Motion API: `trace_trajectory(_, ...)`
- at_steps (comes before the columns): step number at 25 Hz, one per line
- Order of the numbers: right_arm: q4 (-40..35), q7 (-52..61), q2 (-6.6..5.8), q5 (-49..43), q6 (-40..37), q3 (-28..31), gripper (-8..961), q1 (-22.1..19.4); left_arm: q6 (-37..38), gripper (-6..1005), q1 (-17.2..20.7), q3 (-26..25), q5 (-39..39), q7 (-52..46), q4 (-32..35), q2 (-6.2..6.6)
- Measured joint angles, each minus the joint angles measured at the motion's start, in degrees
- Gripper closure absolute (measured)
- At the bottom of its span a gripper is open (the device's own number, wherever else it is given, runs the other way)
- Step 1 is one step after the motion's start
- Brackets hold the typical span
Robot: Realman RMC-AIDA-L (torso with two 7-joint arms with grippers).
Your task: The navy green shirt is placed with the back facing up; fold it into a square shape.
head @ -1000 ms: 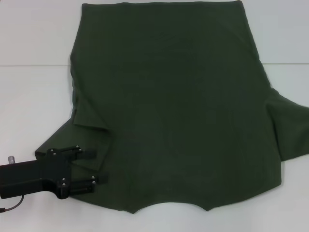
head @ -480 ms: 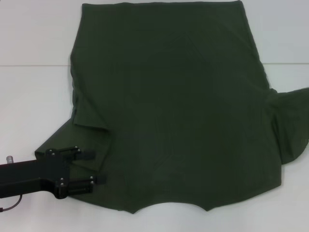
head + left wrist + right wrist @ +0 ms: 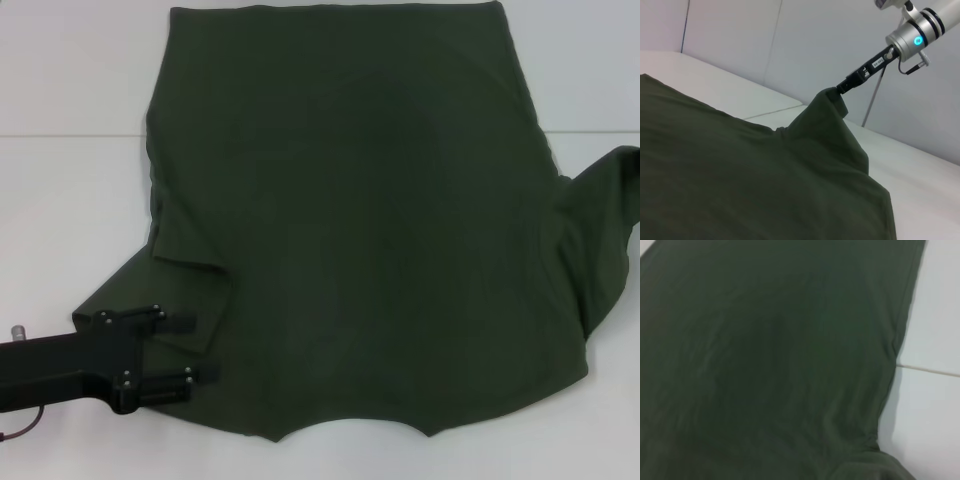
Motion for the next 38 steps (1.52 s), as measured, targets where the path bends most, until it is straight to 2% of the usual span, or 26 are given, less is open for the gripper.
trace_trajectory(13,-0.6,0.0,0.02,0.1,0.4,0.9,916,0.6,0.0,235,0.0,-0.3,0.0,0.0,0.1,0.00)
trace_trajectory(20,1.7,0.4,1.47,-0.2,0.1,-1.8,915,3.9,-0.1,235,-0.1,-0.3,0.1,0.0,0.1,0.02)
trace_trajectory(28,6.2,2.7,3.37,-0.3,2.1,-9.8,914,7.3,-0.1,235,-0.1,0.0,0.1,0.0,0.2,0.09)
trace_trajectory(33,6.6,3.0,4.62,0.1,2.1,-11.0,913,8.6,-0.1,235,0.1,-0.2,0.1,0.0,0.2,0.15)
trace_trajectory(38,6.8,2.7,4.80,2.5,2.3,-11.0,831,8.5,0.0,236,0.1,-0.3,0.1,0.0,0.2,0.17)
